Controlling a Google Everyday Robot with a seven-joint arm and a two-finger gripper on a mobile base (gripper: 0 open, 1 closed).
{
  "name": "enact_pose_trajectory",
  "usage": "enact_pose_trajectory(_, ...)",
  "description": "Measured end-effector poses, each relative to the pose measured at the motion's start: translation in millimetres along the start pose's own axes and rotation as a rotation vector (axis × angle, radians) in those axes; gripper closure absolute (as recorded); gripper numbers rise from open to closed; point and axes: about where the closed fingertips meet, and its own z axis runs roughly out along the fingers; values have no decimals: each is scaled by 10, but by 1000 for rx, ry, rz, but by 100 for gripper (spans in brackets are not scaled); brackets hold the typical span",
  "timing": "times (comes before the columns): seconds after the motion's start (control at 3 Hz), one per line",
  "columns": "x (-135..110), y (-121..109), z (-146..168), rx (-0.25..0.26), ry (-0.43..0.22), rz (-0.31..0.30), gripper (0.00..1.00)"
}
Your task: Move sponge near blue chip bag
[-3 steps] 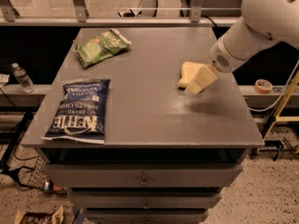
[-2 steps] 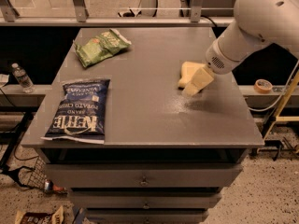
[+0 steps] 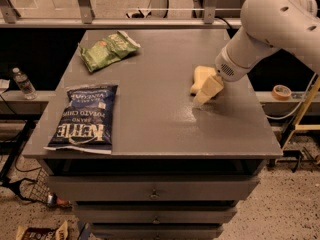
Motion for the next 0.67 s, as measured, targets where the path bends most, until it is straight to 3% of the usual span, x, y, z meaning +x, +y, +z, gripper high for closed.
enact_pose_trajectory(0.33, -42, 15, -24, 16, -14, -7, 41)
enact_pose_trajectory(0.67, -170, 52, -200, 30, -71, -35, 64)
